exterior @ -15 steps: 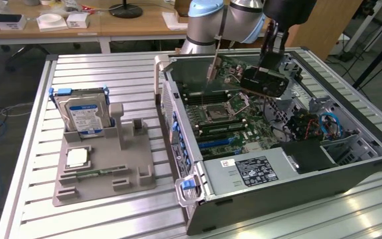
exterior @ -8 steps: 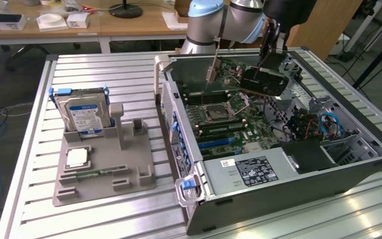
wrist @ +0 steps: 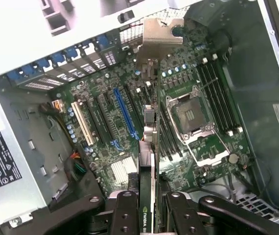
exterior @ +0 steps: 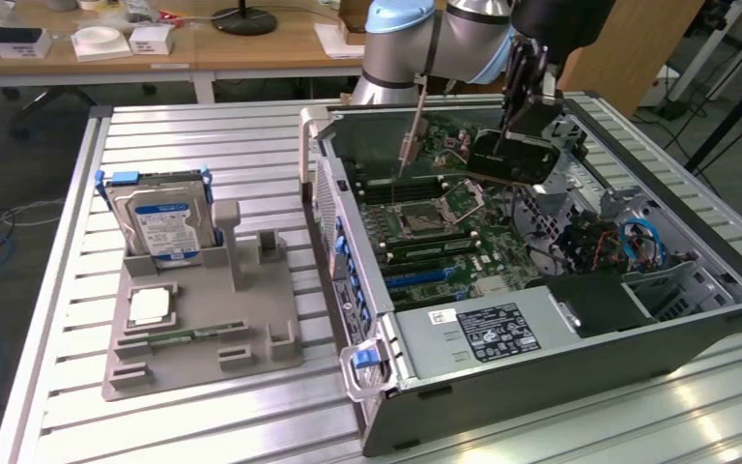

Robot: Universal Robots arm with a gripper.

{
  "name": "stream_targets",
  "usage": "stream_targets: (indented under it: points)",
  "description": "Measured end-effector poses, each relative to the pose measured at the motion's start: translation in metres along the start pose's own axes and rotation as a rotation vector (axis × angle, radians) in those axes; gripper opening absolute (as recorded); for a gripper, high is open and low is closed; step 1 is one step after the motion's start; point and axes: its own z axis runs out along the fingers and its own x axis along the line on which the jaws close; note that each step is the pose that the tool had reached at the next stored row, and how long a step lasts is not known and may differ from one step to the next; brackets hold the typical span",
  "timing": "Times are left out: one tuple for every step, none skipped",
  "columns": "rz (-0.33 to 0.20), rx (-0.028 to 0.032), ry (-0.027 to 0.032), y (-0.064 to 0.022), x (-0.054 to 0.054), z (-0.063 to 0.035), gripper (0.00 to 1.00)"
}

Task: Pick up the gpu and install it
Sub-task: 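Insert the gpu into the slot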

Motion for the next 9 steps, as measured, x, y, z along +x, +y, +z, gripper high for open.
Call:
stream_targets:
  points:
    - [-0.011,-0.0003,-0.0001,0.0,0.0,0.0,0.26]
    - [-0.022,-0.0006,-0.0002,-0.0001,0.0,0.0,0.26]
    - [-0.033,-0.0009,-0.0003,-0.0001,0.0,0.0,0.26]
    - [-0.043,-0.0012,-0.0004,-0.0001,0.0,0.0,0.26]
    - [-0.054,-0.0015,-0.0005,-0.0001,0.0,0.0,0.26]
    - [-0.065,-0.0018,-0.0006,-0.0001,0.0,0.0,0.26]
    - [-0.076,-0.002,-0.0007,-0.0002,-0.0001,0.0,0.26]
    - [-0.086,-0.0023,-0.0008,-0.0002,-0.0001,0.0,0.26]
    - [-0.097,-0.0026,-0.001,-0.0002,-0.0001,0.0,0.26]
